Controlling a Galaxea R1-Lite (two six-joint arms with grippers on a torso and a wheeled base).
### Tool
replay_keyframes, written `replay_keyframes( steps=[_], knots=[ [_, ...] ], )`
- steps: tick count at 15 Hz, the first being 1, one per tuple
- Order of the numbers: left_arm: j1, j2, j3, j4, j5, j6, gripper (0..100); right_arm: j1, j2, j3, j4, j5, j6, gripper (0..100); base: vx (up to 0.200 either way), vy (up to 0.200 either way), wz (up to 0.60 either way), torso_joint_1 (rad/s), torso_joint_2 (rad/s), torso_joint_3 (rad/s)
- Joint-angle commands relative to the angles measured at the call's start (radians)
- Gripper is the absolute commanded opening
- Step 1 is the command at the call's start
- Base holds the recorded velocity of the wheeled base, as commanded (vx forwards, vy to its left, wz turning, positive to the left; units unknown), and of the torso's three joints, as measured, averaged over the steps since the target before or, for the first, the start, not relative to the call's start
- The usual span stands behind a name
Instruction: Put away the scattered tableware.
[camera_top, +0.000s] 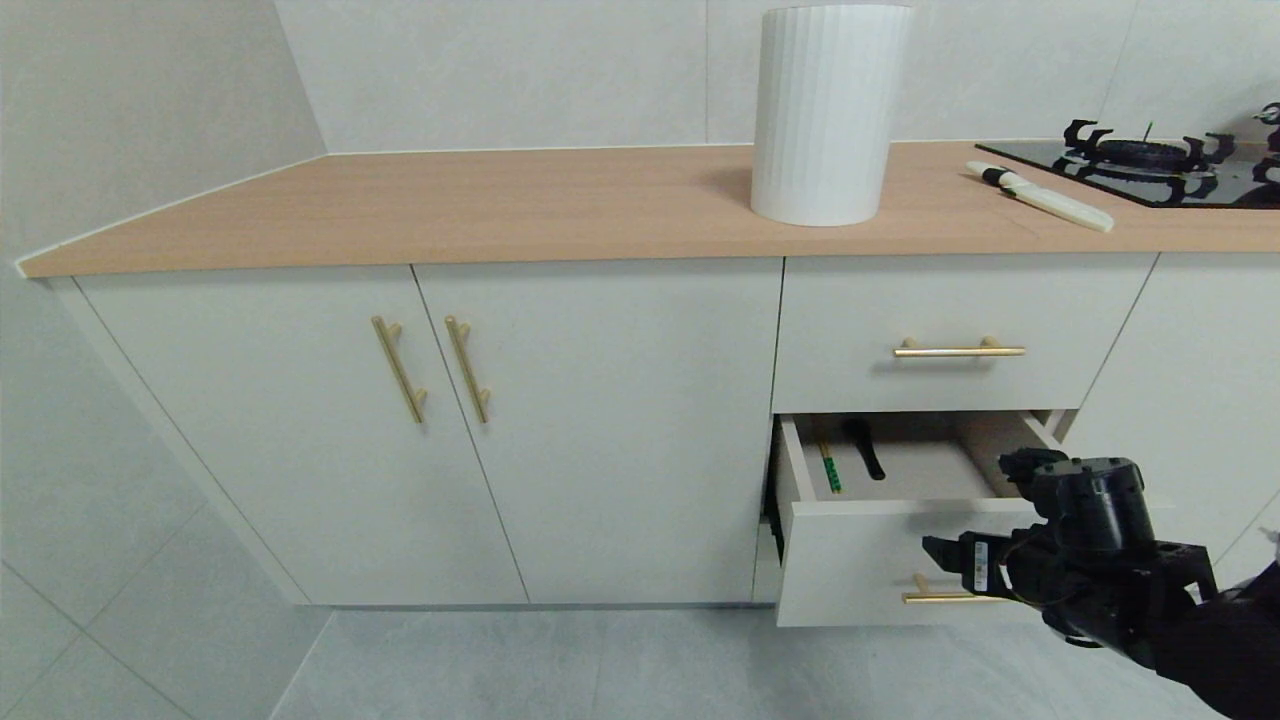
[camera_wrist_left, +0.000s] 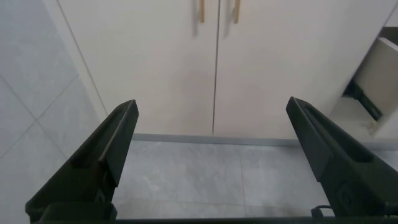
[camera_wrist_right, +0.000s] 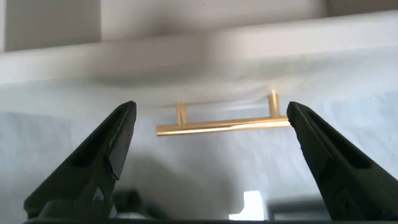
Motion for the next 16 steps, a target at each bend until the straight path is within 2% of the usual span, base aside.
replay_keyframes(
  steps=[1,3,4,7,16],
  knots=[
    [0.0,0.0,0.0,0.0,0.0,0.0,100,0.0,0.163,0.04,-0.164,-0.047,-0.002,100,0.0,0.0,0.0,0.0,0.0,0.0],
    [0.0,0.0,0.0,0.0,0.0,0.0,100,0.0,0.265,0.051,-0.348,-0.101,-0.008,100,0.0,0.0,0.0,0.0,0.0,0.0],
    [0.0,0.0,0.0,0.0,0.0,0.0,100,0.0,0.328,0.065,-0.482,-0.11,-0.014,100,0.0,0.0,0.0,0.0,0.0,0.0],
    [0.0,0.0,0.0,0.0,0.0,0.0,100,-0.02,0.414,0.063,-0.67,-0.106,-0.076,100,0.0,0.0,0.0,0.0,0.0,0.0],
    [0.0,0.0,0.0,0.0,0.0,0.0,100,-0.044,0.454,-0.096,-0.698,-0.103,-0.097,100,0.0,0.0,0.0,0.0,0.0,0.0]
  ],
)
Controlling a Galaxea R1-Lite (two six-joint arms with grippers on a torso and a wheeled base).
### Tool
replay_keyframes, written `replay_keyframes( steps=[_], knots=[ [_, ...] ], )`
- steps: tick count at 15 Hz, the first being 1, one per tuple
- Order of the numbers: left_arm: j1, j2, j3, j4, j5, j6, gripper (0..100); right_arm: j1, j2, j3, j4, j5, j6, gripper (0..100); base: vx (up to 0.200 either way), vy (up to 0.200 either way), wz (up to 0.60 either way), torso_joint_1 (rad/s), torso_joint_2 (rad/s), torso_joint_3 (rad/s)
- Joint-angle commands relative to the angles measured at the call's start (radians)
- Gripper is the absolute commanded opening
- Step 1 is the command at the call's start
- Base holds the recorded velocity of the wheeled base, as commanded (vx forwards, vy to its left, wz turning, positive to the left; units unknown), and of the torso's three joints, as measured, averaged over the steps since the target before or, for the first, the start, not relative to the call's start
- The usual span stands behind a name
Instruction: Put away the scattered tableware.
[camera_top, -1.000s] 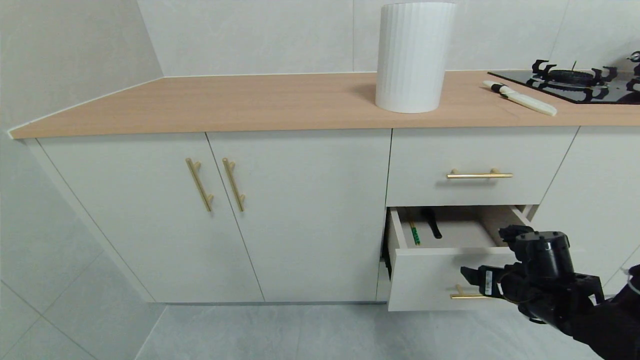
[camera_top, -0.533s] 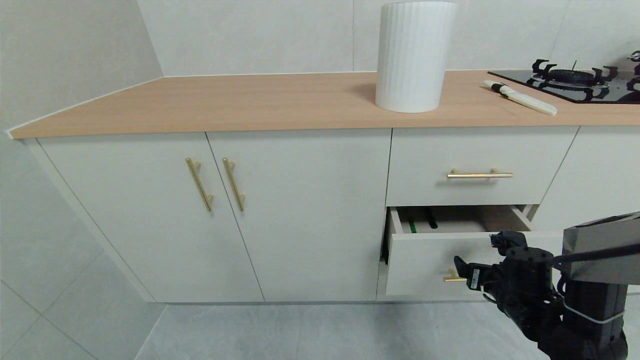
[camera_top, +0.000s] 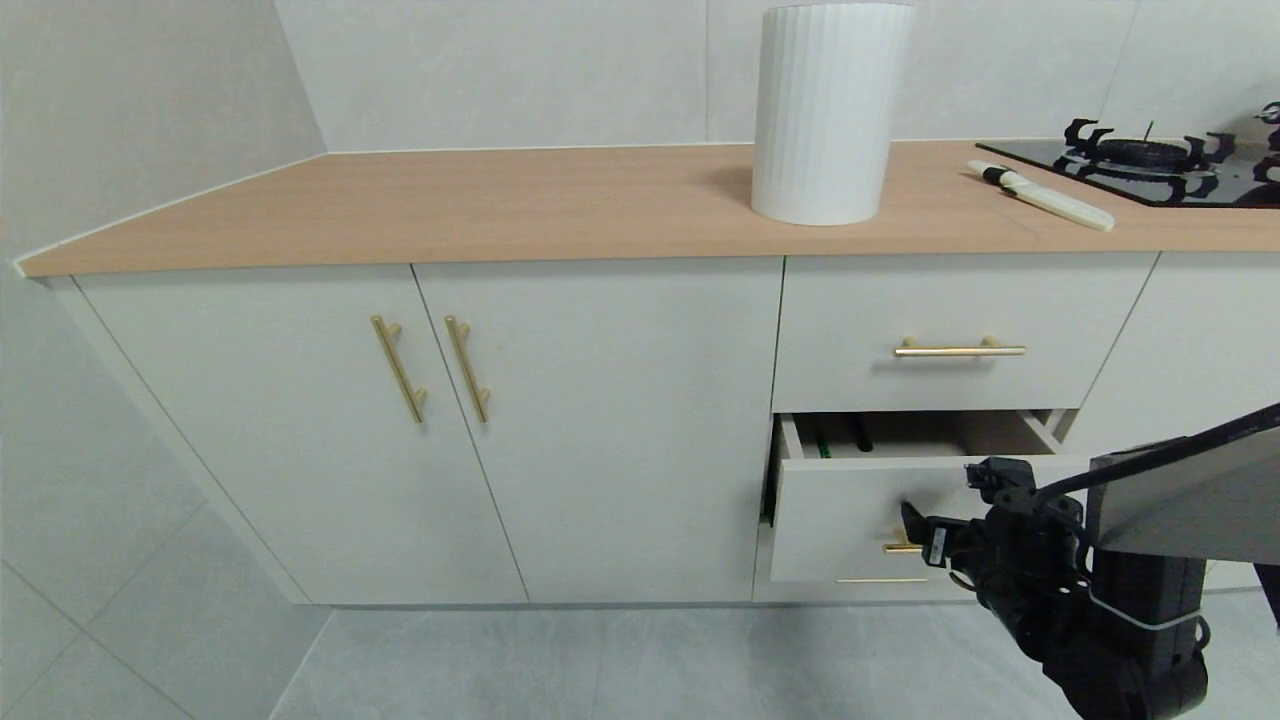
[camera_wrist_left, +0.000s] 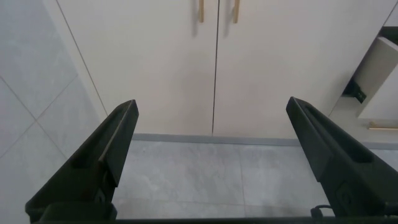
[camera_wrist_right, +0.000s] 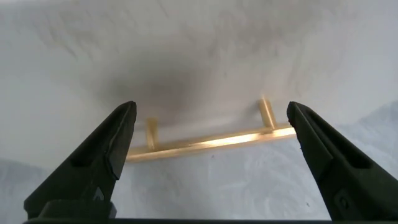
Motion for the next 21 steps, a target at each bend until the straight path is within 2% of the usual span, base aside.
replay_keyframes(
  steps=[1,7,12,21],
  knots=[
    [0.0,0.0,0.0,-0.001,0.0,0.0,100,0.0,0.01,-0.062,-0.005,0.0,0.001,100,0.0,0.0,0.0,0.0,0.0,0.0],
    [0.0,0.0,0.0,-0.001,0.0,0.0,100,-0.034,0.035,-0.151,-0.005,-0.011,0.008,100,0.0,0.0,0.0,0.0,0.0,0.0],
    [0.0,0.0,0.0,-0.001,0.0,0.0,100,-0.055,0.071,-0.255,-0.005,-0.077,0.016,100,0.0,0.0,0.0,0.0,0.0,0.0],
    [0.0,0.0,0.0,-0.001,0.0,-0.001,100,-0.118,0.094,-0.332,-0.005,-0.112,0.016,100,0.0,0.0,0.0,0.0,0.0,0.0]
  ],
)
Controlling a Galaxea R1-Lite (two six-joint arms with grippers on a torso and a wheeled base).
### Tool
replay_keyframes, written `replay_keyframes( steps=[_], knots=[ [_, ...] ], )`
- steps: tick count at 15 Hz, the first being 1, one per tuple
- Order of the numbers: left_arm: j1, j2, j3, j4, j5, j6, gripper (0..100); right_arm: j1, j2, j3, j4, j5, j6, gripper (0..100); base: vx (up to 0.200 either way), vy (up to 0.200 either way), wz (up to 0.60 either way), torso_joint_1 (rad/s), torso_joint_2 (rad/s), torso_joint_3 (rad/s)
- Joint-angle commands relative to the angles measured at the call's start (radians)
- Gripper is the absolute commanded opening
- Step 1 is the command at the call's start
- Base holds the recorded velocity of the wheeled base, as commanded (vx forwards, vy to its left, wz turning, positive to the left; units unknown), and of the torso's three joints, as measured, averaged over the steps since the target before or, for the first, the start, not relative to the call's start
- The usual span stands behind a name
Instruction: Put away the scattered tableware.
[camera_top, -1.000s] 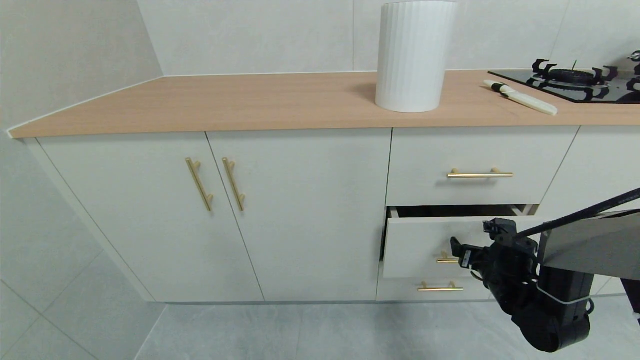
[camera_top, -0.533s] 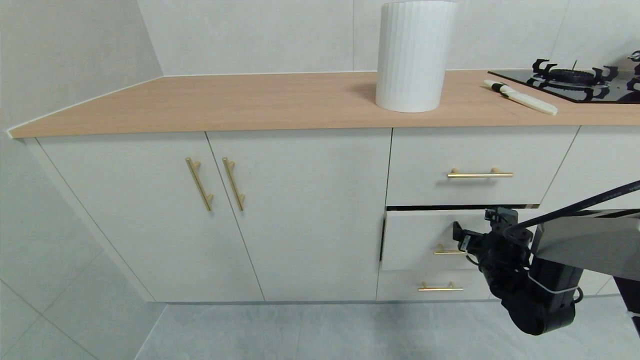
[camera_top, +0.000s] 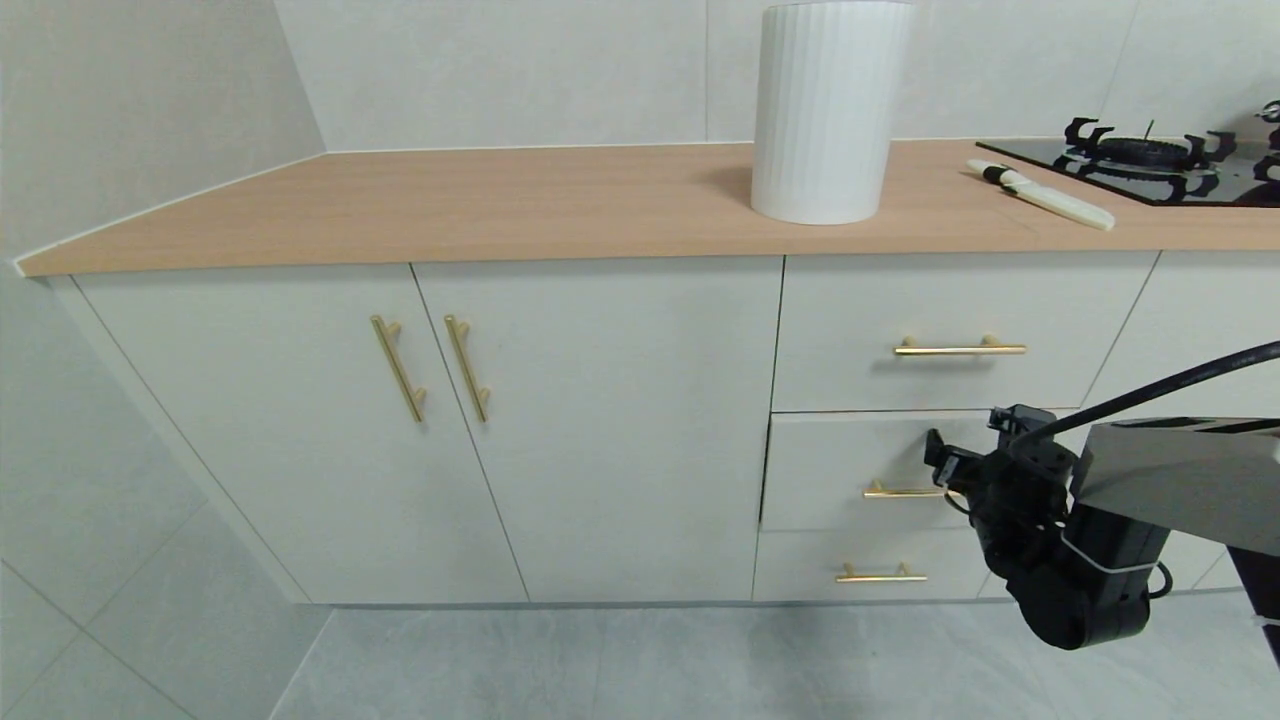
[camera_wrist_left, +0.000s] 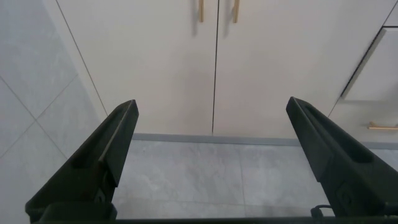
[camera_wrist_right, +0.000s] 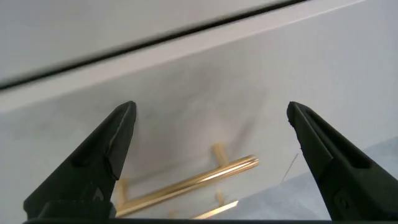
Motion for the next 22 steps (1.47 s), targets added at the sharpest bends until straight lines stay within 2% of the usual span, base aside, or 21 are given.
replay_keyframes(
  steps=[1,12,17,20,22],
  knots=[
    [0.0,0.0,0.0,-0.001,0.0,0.0,100,-0.013,0.014,-0.029,-0.001,-0.012,0.0,100,0.0,0.0,0.0,0.0,0.0,0.0],
    [0.0,0.0,0.0,-0.001,0.0,0.0,100,-0.079,0.023,-0.092,-0.001,-0.035,-0.006,100,0.0,0.0,0.0,0.0,0.0,0.0],
    [0.0,0.0,0.0,-0.001,0.0,-0.002,100,-0.114,-0.049,-0.037,-0.001,-0.04,-0.031,100,0.0,0.0,0.0,0.0,0.0,0.0],
    [0.0,0.0,0.0,-0.001,0.0,0.0,100,-0.219,-0.157,0.002,-0.001,-0.031,-0.058,100,0.0,0.0,0.0,0.0,0.0,0.0],
    [0.0,0.0,0.0,-0.001,0.0,0.0,100,-0.274,-0.232,0.049,-0.001,0.032,-0.06,100,0.0,0.0,0.0,0.0,0.0,0.0]
  ],
)
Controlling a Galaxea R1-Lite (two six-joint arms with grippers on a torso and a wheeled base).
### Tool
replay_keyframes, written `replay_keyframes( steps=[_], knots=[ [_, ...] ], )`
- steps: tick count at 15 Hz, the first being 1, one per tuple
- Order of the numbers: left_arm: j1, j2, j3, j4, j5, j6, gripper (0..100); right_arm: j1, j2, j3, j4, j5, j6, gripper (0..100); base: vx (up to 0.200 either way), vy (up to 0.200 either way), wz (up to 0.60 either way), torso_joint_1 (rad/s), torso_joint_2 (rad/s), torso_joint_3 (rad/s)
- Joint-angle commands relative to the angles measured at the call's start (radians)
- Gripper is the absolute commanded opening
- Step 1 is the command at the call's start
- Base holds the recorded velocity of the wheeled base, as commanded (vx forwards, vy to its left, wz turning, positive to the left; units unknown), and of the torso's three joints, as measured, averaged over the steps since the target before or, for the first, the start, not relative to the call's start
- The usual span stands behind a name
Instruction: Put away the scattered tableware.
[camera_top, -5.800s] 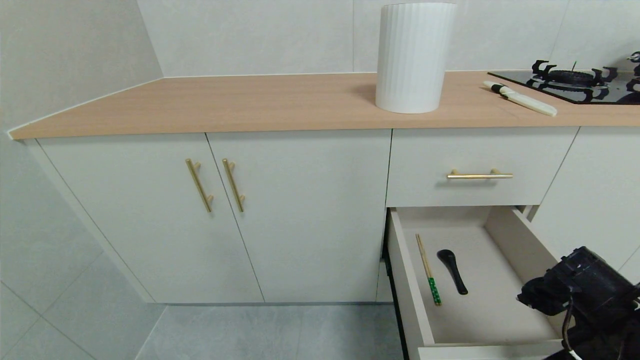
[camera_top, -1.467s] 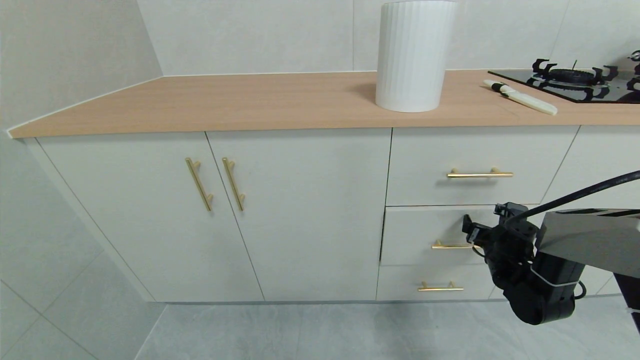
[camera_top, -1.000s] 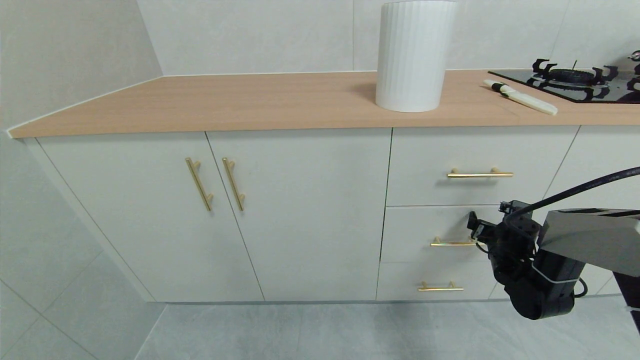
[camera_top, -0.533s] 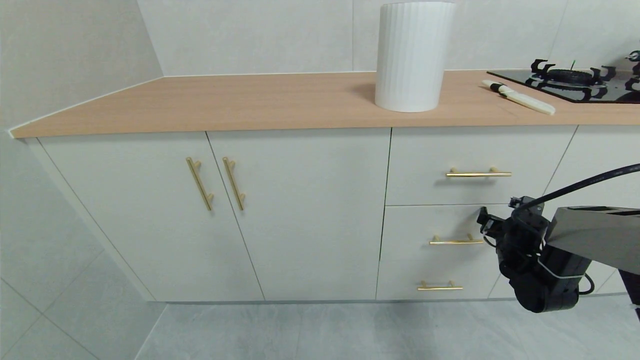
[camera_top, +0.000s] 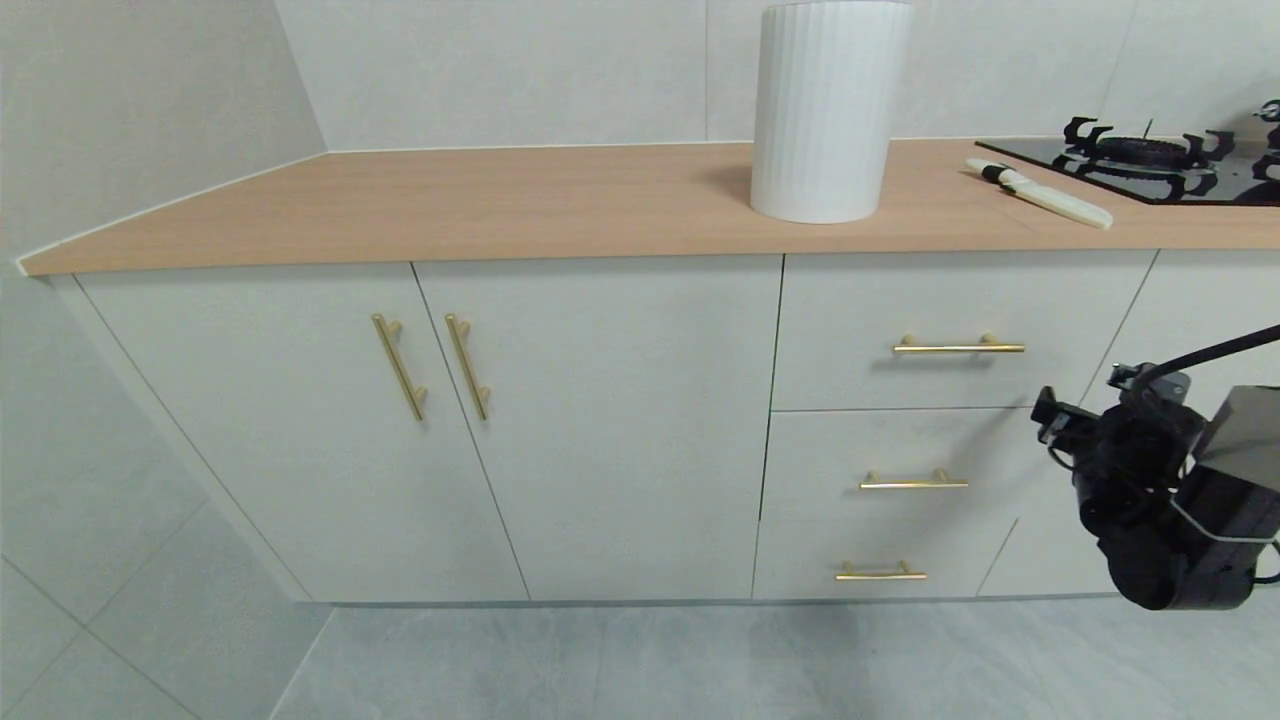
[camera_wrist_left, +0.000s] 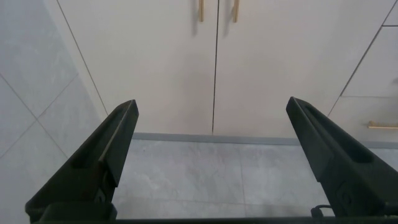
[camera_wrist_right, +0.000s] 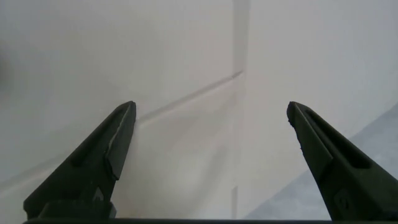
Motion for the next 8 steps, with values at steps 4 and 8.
replay_keyframes(
  steps=[4,8],
  knots=[
    [0.0,0.0,0.0,-0.001,0.0,0.0,100,-0.025,-0.371,0.265,0.0,0.089,-0.033,100,0.0,0.0,0.0,0.0,0.0,0.0],
    [0.0,0.0,0.0,-0.001,0.0,0.0,100,0.15,-0.645,0.487,0.0,0.083,-0.045,100,0.0,0.0,0.0,0.0,0.0,0.0]
  ],
)
